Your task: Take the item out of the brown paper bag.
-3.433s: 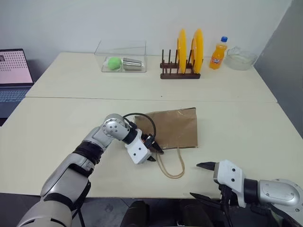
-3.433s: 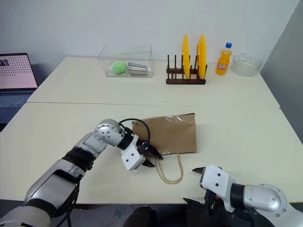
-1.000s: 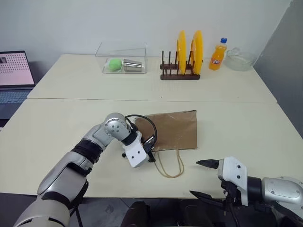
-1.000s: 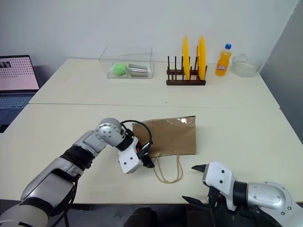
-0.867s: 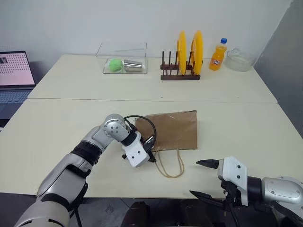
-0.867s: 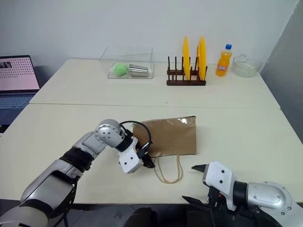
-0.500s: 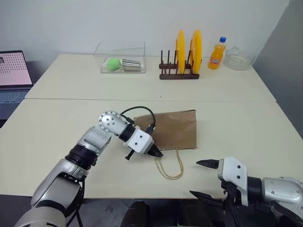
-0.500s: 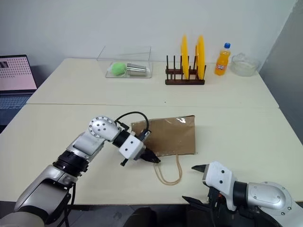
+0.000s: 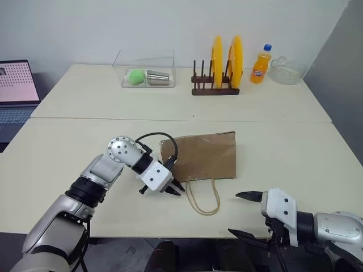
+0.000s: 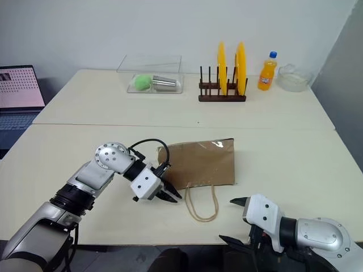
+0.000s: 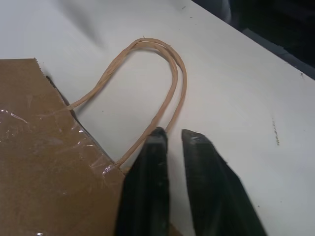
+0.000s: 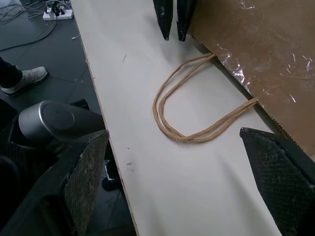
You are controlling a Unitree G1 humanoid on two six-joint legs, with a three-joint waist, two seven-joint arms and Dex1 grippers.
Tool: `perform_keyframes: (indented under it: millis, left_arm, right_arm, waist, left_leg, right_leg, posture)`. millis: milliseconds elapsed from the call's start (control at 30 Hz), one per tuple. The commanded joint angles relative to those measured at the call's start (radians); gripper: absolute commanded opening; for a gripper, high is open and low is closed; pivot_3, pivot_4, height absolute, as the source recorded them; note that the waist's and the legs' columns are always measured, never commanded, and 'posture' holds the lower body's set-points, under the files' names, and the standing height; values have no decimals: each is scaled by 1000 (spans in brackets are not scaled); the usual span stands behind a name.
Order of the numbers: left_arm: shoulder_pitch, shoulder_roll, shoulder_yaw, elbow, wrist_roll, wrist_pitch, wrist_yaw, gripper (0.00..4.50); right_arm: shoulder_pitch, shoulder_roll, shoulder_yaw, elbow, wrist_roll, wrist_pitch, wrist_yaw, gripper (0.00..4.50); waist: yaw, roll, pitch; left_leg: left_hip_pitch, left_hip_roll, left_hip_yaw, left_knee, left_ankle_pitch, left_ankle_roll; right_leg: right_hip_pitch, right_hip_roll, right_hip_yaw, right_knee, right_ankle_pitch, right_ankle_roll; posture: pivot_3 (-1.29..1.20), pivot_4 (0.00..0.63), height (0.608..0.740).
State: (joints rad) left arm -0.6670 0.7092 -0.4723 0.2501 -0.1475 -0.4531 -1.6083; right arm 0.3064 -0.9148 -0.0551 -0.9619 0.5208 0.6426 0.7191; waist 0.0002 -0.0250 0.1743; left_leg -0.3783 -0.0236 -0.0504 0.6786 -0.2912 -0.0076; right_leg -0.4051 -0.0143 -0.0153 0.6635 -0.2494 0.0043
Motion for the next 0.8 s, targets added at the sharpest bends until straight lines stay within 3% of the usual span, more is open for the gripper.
perform_keyframes:
  millis: [33,467,800]
  left_arm:
    - [-9,-6,-6,26,21,-102,-6,1816]
    - [-64,-99,-63,162,122,-217,-2,1816]
    - [-111,-113,-113,255,185,-278,-6,1816]
  right_arm:
    - [1,-5,-5,-74,-5,-17,0,4500]
    - [-11,-1,0,-69,-10,-16,1,4500]
    - [-5,1,0,-77,-11,-13,-4,4500]
  waist:
    - [0,0,0]
    - [1,0,0]
    - [0,0,0]
  left_leg:
    - [0,0,0,0,0,0]
    - [0,0,0,0,0,0]
    - [0,0,0,0,0,0]
  right_leg:
    - [0,0,0,0,0,0]
    - [0,0,0,0,0,0]
    - [0,0,0,0,0,0]
  posture:
    - [0,150,740]
    - [0,150,740]
    - [0,150,740]
